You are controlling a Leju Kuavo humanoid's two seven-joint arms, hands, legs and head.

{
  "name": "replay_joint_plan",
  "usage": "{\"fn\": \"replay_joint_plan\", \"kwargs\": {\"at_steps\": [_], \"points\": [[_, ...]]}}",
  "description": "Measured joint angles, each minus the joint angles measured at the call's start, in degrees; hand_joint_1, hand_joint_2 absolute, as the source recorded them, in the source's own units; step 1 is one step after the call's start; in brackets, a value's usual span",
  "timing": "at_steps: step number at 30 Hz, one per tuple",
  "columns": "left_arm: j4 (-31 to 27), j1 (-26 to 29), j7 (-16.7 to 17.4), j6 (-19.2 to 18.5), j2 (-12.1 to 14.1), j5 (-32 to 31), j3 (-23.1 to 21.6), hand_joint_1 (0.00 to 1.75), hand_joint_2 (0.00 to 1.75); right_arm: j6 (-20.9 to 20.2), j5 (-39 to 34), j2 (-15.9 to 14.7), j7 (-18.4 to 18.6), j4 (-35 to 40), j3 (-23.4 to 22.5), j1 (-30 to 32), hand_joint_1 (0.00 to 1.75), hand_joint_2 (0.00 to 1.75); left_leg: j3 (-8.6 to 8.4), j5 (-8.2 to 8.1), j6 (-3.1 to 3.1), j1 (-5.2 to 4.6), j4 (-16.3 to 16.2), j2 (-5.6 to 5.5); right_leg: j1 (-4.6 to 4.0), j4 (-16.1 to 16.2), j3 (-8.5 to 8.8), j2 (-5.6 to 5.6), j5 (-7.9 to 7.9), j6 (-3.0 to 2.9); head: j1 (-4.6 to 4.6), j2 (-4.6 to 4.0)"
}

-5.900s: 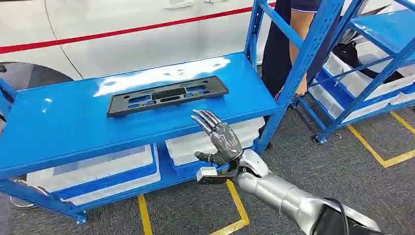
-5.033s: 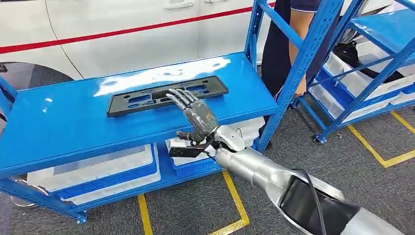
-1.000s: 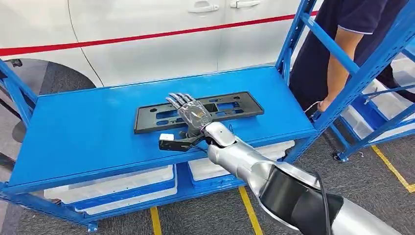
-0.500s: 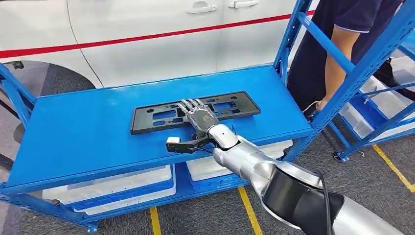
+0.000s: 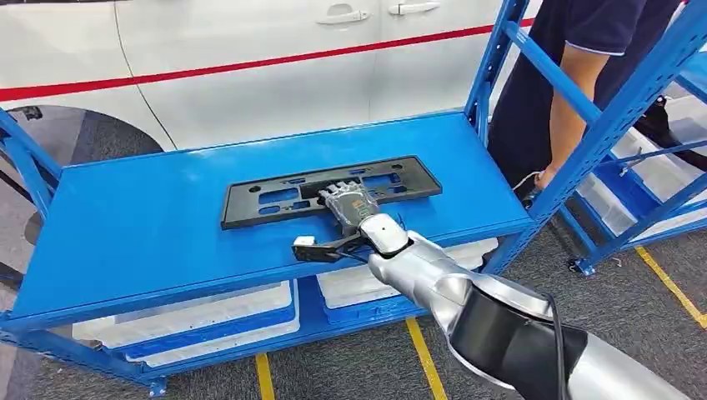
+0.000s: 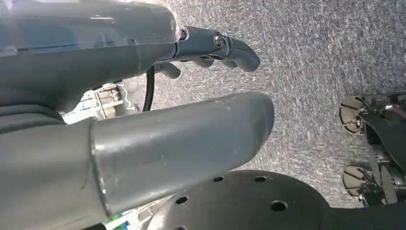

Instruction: Take the parts from the cabinet and place them on the table.

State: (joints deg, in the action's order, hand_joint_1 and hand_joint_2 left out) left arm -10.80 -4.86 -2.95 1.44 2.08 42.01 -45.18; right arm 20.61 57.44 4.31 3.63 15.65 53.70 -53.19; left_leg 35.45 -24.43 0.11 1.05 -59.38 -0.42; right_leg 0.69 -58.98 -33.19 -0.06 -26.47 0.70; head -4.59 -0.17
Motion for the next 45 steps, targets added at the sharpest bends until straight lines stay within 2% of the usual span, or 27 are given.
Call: {"fn": "replay_joint_plan", "kwargs": {"at_steps": [15,16,23,38,41,43,45], "points": [[0.0,0.01,-0.52,-0.24,0.0,0.09,0.0,0.0,0.0,0.57,-1.66,-0.98,-3.05,-0.26,-0.5,0.76,1.75,1.75,-0.05,0.0,0.0,0.0,0.01,0.01,-0.01,0.0,0.05,-0.02,-0.01,0.0,0.0,0.0],[0.0,0.03,-0.55,-0.24,0.0,0.11,0.0,0.0,1.75,0.59,-1.64,-0.98,-3.15,-0.26,-0.55,0.76,1.75,1.75,-0.05,0.0,0.0,0.0,0.02,0.01,-0.01,0.0,0.06,-0.02,-0.01,0.0,0.0,0.0],[0.0,0.19,-0.9,0.02,0.0,0.15,0.0,0.0,1.75,2.08,-1.24,-0.96,-5.09,-0.26,-1.33,0.92,1.75,1.75,-0.07,0.02,0.02,0.0,0.02,0.0,0.0,0.0,0.09,-0.02,-0.01,0.0,0.0,0.0],[0.0,0.33,-0.96,-0.33,0.0,0.2,0.0,0.0,1.75,2.91,-0.79,-0.96,-5.4,-0.24,-1.53,1.19,1.75,1.75,-0.07,0.02,0.02,0.0,0.02,0.0,-0.01,0.0,0.09,-0.02,-0.01,0.0,0.0,0.0],[0.0,0.4,-0.96,-0.42,0.0,0.85,0.02,0.0,1.75,3.78,-0.92,-0.96,-6.56,-0.24,-1.75,1.37,1.75,1.75,-0.07,0.02,0.02,0.0,0.02,0.0,-0.01,-0.01,0.09,-0.01,-0.01,0.0,0.0,0.0],[0.0,0.54,-1.27,-1.03,0.0,1.62,0.24,0.0,1.75,5.86,-1.68,-0.96,-8.79,-0.15,-2.25,1.66,1.75,1.75,-0.06,0.02,0.02,0.0,0.02,0.02,-0.01,-0.01,0.08,0.0,-0.01,0.0,0.0,0.0],[0.0,0.67,-1.53,-1.03,0.0,1.62,0.33,0.0,1.75,9.96,-3.48,-0.98,-13.21,0.13,-3.13,1.84,1.75,1.75,-0.06,0.02,0.02,0.0,0.02,0.07,-0.01,-0.01,0.06,0.04,0.0,0.0,0.0,0.0]]}}
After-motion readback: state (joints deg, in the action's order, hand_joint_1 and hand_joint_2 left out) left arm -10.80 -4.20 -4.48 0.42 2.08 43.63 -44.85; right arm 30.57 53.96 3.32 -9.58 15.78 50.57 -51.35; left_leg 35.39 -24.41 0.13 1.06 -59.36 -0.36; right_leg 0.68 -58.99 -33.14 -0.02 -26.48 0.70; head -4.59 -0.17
